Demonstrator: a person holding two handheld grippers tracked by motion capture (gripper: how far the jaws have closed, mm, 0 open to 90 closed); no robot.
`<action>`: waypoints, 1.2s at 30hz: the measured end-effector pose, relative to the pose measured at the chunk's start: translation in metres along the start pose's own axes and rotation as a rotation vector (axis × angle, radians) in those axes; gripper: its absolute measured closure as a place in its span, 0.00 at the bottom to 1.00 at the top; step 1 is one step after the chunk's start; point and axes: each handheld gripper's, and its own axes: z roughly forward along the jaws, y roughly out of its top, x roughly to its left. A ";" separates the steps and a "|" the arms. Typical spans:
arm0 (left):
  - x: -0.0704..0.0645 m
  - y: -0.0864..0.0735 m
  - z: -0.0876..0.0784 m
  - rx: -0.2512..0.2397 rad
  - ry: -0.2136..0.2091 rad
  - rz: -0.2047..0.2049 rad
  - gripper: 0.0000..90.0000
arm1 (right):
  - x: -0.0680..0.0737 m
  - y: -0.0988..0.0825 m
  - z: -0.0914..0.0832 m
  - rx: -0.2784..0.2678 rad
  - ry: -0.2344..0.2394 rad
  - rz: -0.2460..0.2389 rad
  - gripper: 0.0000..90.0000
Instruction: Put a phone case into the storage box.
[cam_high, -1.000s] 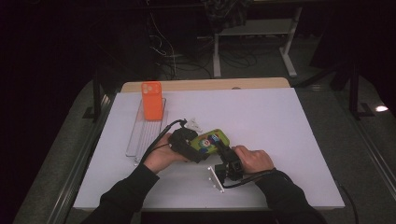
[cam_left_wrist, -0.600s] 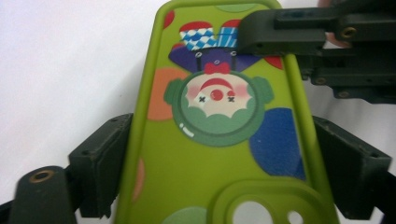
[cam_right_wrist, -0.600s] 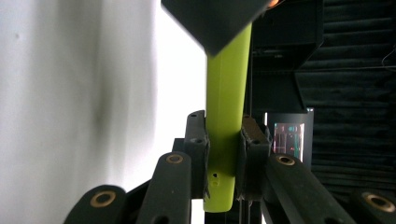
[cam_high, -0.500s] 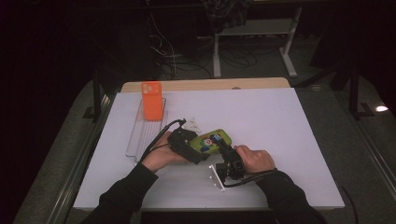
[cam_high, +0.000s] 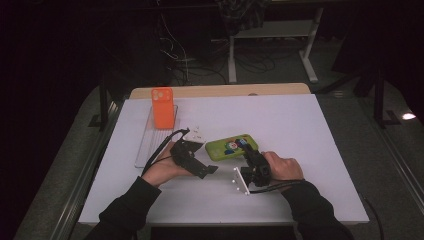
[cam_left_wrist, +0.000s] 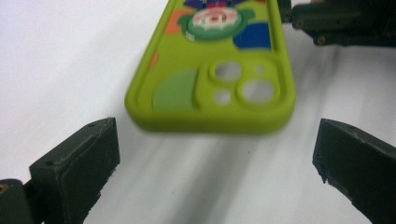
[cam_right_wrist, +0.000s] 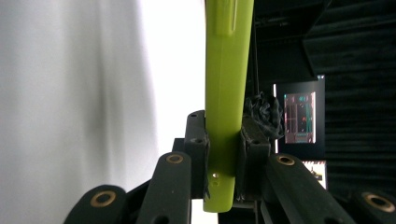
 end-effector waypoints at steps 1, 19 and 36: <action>0.000 -0.001 0.000 0.000 -0.002 0.003 0.00 | -0.001 -0.001 0.000 0.002 0.005 0.017 0.84; -0.004 -0.006 0.006 0.010 0.006 -0.015 0.00 | -0.023 -0.019 0.004 0.026 0.163 0.349 0.84; -0.003 -0.006 0.006 0.031 0.010 -0.014 0.00 | -0.038 -0.030 0.008 0.017 0.340 0.793 0.84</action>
